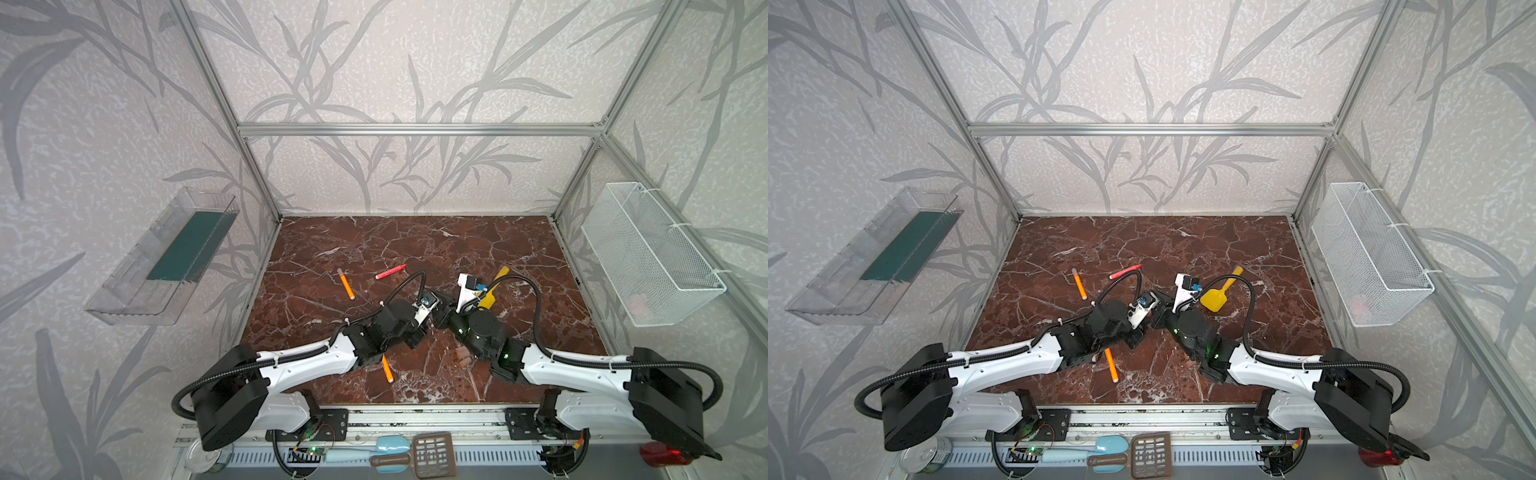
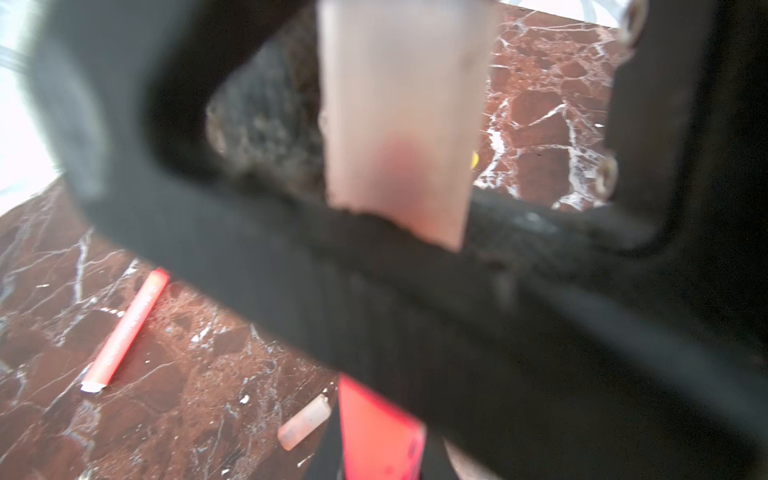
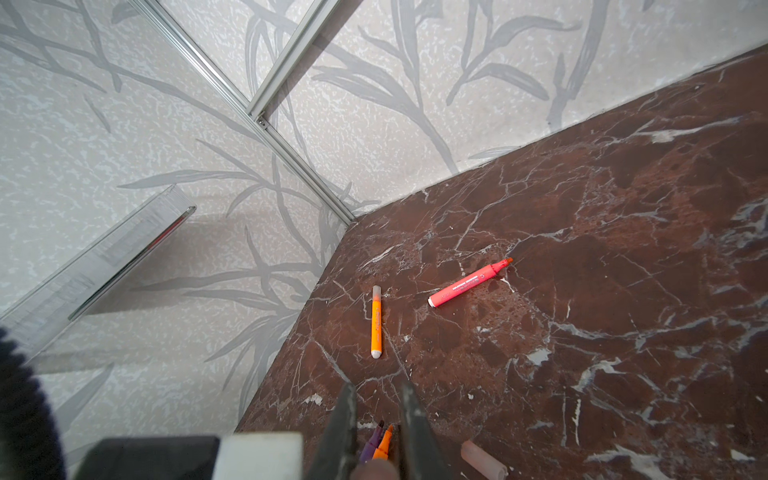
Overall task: Insert the pens into the pen caps
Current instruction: 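Push the cap down onto the marker while the left gripper holds it, then keep pressing the pale cap onto the marker while the left gripper holds it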
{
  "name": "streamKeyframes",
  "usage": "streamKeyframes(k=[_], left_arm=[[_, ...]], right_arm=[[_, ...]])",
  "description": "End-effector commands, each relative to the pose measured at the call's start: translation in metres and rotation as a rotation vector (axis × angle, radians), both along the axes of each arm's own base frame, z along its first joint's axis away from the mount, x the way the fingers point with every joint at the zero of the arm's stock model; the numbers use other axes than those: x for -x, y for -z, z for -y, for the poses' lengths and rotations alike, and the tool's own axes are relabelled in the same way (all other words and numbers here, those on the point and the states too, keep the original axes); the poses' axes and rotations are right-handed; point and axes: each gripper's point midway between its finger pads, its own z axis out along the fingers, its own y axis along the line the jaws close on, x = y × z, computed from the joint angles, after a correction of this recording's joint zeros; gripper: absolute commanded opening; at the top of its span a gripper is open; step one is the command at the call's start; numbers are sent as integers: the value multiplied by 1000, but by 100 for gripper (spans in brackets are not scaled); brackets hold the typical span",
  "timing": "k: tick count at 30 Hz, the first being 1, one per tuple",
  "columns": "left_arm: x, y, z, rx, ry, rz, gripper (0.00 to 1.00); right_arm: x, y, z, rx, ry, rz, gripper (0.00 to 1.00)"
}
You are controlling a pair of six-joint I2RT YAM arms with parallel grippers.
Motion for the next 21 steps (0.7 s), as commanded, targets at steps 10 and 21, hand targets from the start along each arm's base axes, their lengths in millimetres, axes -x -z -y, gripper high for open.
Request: streamKeyframes(k=[10, 21], left_arm=[[-20, -180, -13, 562, -11, 178, 0], [-31, -179, -19, 537, -48, 212, 0]], right_arm=[[108, 66, -56, 151, -485, -65, 0], [119, 73, -76, 191, -522, -114, 0]])
